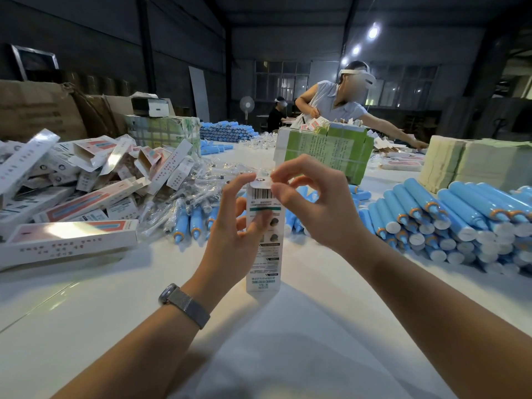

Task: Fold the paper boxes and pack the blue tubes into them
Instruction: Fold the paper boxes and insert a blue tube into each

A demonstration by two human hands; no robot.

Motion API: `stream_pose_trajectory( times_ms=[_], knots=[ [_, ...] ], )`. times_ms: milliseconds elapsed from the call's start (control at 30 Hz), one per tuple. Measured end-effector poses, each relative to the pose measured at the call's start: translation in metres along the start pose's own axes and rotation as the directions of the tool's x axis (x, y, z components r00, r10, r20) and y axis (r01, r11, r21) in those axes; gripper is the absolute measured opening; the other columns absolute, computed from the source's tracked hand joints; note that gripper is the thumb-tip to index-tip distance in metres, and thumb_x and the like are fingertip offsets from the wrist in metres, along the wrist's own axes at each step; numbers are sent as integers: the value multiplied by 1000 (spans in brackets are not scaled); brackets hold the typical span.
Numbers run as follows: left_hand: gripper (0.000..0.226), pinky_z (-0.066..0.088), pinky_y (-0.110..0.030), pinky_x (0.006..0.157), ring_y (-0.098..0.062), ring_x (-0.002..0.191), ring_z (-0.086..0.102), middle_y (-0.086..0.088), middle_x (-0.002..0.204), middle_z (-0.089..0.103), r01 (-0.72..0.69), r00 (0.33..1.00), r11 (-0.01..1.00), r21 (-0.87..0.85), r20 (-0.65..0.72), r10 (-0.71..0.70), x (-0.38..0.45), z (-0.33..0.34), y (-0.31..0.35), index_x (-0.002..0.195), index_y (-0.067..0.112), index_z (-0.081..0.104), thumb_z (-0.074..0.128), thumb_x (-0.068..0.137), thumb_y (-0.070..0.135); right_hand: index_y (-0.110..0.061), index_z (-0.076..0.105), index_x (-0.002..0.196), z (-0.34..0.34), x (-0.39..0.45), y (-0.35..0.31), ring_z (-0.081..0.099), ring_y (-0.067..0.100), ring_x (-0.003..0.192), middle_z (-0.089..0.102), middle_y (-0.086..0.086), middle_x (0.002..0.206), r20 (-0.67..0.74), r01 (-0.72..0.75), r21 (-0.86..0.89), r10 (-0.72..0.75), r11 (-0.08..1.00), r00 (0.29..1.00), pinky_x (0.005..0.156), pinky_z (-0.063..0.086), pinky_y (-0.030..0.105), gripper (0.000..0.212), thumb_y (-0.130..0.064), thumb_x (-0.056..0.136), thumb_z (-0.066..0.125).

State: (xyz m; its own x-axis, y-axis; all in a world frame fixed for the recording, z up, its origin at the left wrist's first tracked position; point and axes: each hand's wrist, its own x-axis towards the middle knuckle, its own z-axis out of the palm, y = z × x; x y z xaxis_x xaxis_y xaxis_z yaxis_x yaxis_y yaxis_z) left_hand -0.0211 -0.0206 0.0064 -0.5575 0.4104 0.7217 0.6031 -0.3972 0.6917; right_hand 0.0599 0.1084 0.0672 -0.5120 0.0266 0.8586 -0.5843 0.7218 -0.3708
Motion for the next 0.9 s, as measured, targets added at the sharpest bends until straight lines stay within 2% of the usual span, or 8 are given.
stream_pose_trajectory(
  times_ms=[67, 133, 367, 500, 633, 700, 767, 900],
  knots=[
    [62, 57, -22, 68, -5, 83, 70, 14, 97, 70, 6, 1000, 1000, -5, -6, -6, 0, 0, -1, 113, 61, 45, 58, 92, 3, -20, 66, 92, -1, 2, -1, 64, 8, 83, 67, -14, 86, 12, -28, 27, 28, 999, 1000, 74, 53, 29, 7, -16, 88, 69],
    [65, 56, -21, 67, -7, 81, 71, 12, 96, 71, 10, 1000, 1000, -6, -19, -11, -1, 1, -1, 112, 61, 45, 59, 93, 0, -23, 66, 93, -1, 3, -2, 65, 6, 85, 67, -17, 87, 14, -71, 48, 70, 996, 997, 72, 52, 26, 15, -12, 85, 73],
    [60, 61, -29, 69, -11, 79, 71, 14, 95, 69, 2, 1000, 999, 33, -11, -2, 0, 0, -1, 112, 61, 43, 65, 88, 10, -24, 67, 100, 0, 3, -1, 64, 8, 90, 66, -11, 90, 58, -156, 95, 151, 983, 987, 75, 52, 24, 25, -6, 84, 74],
    [57, 61, -35, 71, -9, 80, 71, 15, 95, 69, -25, 1000, 998, 55, -7, 26, 1, 0, 1, 109, 60, 42, 65, 84, 14, -18, 70, 99, 0, 4, -2, 65, 13, 89, 64, -6, 92, 69, -133, 62, 129, 989, 989, 78, 57, 35, 20, -7, 84, 74],
    [57, 61, -31, 69, -7, 83, 70, 16, 95, 67, -39, 999, 997, 61, -4, 39, 2, 0, 0, 110, 59, 42, 63, 85, 12, -17, 72, 96, -3, 5, -1, 65, 19, 93, 64, 0, 97, 102, -104, 29, 101, 994, 990, 76, 57, 45, 15, -6, 86, 72],
    [55, 59, -26, 67, -7, 84, 70, 16, 95, 66, -44, 999, 997, 57, -7, 44, 2, 1, -1, 110, 57, 42, 62, 86, 12, -17, 73, 94, -3, 6, -2, 66, 20, 92, 66, 1, 96, 98, -90, -1, 90, 996, 991, 74, 57, 45, 14, -6, 85, 73],
    [53, 58, -24, 65, -6, 82, 70, 16, 95, 65, -54, 998, 997, 63, -15, 55, 2, 1, -1, 109, 57, 42, 61, 87, 13, -12, 75, 91, -2, 7, -3, 66, 18, 83, 68, 2, 90, 76, -41, -80, 47, 996, 996, 71, 56, 40, 9, -6, 84, 74],
    [55, 59, -28, 65, -5, 78, 68, 12, 93, 65, -52, 998, 996, 67, -25, 54, 2, 2, -2, 110, 57, 43, 63, 88, 12, -8, 74, 85, 0, 8, -7, 57, 9, 68, 63, -4, 78, 37, 48, -238, -41, 970, 998, 65, 48, 17, 5, -3, 83, 74]
  ],
)
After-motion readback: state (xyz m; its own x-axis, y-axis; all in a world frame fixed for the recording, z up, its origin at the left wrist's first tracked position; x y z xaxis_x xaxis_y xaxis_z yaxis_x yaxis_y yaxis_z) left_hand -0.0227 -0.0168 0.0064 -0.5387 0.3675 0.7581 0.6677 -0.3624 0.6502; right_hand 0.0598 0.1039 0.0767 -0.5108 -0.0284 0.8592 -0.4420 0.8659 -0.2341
